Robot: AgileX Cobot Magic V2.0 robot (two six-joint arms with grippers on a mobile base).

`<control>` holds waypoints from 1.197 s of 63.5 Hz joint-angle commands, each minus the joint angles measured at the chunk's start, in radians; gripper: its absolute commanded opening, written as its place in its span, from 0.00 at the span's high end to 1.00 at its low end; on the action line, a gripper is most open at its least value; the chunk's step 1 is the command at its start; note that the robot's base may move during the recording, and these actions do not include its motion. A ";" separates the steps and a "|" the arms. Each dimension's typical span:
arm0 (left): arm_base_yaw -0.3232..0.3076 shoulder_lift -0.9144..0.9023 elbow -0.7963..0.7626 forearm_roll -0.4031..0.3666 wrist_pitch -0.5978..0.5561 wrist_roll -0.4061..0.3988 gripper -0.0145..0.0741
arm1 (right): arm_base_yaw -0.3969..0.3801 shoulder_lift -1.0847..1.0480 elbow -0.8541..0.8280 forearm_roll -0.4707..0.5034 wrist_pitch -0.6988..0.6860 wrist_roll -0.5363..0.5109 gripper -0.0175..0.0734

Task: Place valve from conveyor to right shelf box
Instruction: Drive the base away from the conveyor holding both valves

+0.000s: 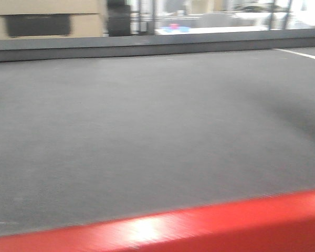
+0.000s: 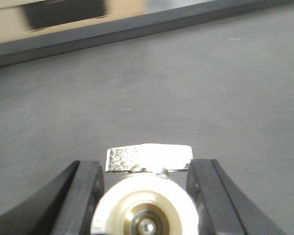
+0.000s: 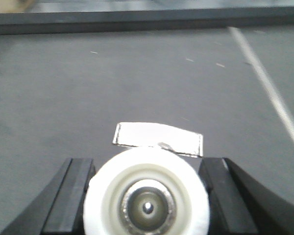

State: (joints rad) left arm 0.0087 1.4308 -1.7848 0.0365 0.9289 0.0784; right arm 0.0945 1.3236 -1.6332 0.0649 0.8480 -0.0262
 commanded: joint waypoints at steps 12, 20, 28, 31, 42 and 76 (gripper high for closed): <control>-0.007 -0.007 -0.013 -0.007 -0.057 -0.004 0.96 | -0.004 -0.017 -0.019 -0.012 -0.072 0.000 0.97; -0.007 -0.007 -0.013 -0.007 -0.057 -0.004 0.96 | -0.004 -0.017 -0.019 -0.012 -0.072 0.000 0.97; -0.007 -0.007 -0.013 -0.007 -0.057 -0.004 0.96 | -0.004 -0.017 -0.019 -0.012 -0.072 0.000 0.97; -0.007 -0.007 -0.013 -0.007 -0.057 -0.004 0.96 | -0.004 -0.017 -0.019 -0.012 -0.072 0.000 0.97; -0.007 -0.007 -0.013 -0.007 -0.057 -0.004 0.96 | -0.004 -0.017 -0.019 -0.012 -0.072 0.000 0.97; -0.007 -0.007 -0.013 -0.007 -0.057 -0.004 0.96 | -0.004 -0.017 -0.019 -0.012 -0.072 0.000 0.97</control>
State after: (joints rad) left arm 0.0073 1.4308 -1.7848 0.0345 0.9289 0.0784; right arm 0.0945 1.3236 -1.6332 0.0649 0.8462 -0.0262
